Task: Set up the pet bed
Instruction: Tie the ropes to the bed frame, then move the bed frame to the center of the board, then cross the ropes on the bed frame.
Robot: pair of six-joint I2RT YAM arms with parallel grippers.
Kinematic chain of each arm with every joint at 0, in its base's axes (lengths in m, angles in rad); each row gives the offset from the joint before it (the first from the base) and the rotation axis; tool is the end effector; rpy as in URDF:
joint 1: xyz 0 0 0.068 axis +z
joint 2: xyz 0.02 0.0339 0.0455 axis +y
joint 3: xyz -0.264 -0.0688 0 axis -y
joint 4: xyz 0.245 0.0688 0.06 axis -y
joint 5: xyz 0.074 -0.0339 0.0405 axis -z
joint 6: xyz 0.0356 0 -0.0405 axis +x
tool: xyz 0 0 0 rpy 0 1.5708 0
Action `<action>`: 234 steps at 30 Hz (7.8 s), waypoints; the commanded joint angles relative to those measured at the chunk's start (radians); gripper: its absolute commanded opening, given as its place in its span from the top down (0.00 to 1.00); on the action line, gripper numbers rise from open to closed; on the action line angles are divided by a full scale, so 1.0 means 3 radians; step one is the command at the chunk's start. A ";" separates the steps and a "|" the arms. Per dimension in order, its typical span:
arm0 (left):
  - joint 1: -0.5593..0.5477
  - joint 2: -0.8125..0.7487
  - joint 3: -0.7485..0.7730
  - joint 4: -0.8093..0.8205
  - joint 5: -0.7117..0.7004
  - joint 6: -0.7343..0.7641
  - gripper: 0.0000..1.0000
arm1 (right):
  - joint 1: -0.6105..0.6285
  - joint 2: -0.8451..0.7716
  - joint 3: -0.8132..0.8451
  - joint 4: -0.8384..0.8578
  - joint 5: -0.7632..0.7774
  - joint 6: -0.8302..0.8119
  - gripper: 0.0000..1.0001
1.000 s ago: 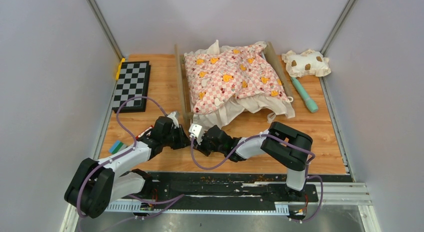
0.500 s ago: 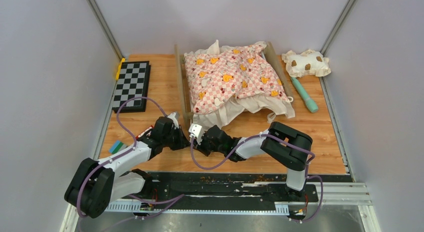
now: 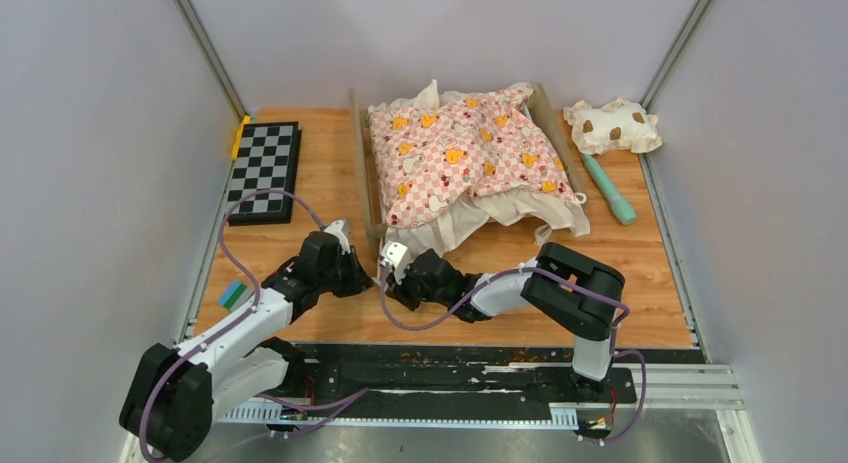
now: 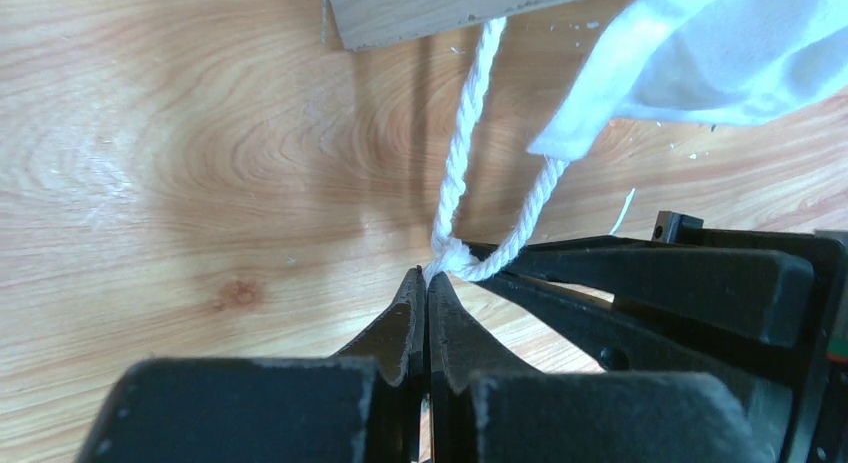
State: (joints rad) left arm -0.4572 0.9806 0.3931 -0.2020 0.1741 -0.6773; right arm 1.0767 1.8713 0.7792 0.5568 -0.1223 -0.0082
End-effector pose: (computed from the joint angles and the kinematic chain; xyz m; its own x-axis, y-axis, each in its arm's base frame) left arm 0.1651 -0.0881 0.1695 -0.8375 -0.2758 -0.4717 0.0248 0.8431 -0.5372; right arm 0.1661 0.3175 0.1201 -0.2343 -0.4522 -0.8606 -0.9255 0.3746 0.0552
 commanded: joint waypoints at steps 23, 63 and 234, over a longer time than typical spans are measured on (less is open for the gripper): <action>0.0391 -0.0536 0.0938 -0.0592 -0.0433 0.0395 1.00 | -0.0584 0.0091 0.0117 -0.1424 0.1003 0.2097 1.00; 0.0545 -0.0995 0.1444 -0.1245 -0.1752 0.0330 1.00 | -0.0542 -0.0526 -0.0216 -0.2011 0.2287 0.2843 1.00; -0.2068 0.2830 0.3577 0.0695 -0.0375 0.4927 0.24 | -0.2684 -0.4713 0.0777 -0.4834 0.1062 0.1354 0.28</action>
State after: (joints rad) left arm -1.0782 1.8004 1.3876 0.0227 0.0139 0.6617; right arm 0.2760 0.4690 0.9730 -0.8669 0.1909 0.4198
